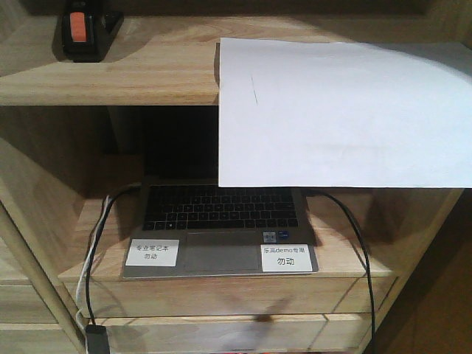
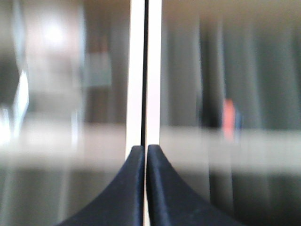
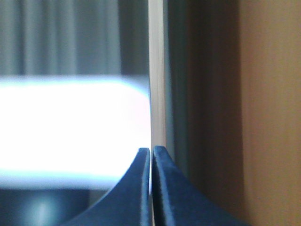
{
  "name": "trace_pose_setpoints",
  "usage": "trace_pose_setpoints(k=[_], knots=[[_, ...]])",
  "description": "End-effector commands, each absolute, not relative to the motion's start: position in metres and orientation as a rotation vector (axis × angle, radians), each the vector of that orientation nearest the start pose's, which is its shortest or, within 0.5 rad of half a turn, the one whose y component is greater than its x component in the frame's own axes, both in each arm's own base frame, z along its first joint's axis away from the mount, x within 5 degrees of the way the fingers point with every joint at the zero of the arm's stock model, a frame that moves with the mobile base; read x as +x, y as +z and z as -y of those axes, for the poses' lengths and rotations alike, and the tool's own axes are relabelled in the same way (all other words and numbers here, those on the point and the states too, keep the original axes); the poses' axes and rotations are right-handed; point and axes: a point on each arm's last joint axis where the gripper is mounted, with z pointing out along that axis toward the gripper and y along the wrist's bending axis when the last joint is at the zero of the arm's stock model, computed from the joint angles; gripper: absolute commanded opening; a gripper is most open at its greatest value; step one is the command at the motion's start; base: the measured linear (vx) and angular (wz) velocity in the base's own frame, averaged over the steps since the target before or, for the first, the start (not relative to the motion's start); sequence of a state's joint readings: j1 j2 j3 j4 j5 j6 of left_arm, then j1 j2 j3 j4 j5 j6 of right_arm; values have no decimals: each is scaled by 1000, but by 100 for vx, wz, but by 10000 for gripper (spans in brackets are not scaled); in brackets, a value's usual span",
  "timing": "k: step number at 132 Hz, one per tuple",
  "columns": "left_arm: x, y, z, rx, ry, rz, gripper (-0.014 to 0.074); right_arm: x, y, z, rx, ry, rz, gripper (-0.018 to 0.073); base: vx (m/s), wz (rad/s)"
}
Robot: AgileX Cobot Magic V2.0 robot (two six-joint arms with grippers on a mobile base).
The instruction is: Grab stapler and paper to desk for stapling
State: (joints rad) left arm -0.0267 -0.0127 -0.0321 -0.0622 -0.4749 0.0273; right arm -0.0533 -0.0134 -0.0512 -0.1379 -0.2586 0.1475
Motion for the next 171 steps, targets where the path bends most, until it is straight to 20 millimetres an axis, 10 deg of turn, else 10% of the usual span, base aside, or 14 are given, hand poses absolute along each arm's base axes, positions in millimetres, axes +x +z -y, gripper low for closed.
trace_pose_setpoints(k=[1,40,73,113,158,171], knots=[[14,313,-3,-38,-51,-771,-6,23,306,-3,-20,-40,-934,-6,0,0],[-29,459,-2,-1,-9,-689,-6,-20,447,-4,-31,-112,-734,-6,0,0],[-13,542,0,23,-18,-855,7,8,529,1,4,-123,-892,-2,0,0],[58,535,4,49,-26,-1237,204,76,529,8,43,-118,-1226,124,0,0],[87,508,6,63,-42,-1542,699,95,506,10,82,-79,-1482,726,0,0],[88,507,6,65,-40,-1555,732,95,505,10,82,-81,-1493,726,0,0]])
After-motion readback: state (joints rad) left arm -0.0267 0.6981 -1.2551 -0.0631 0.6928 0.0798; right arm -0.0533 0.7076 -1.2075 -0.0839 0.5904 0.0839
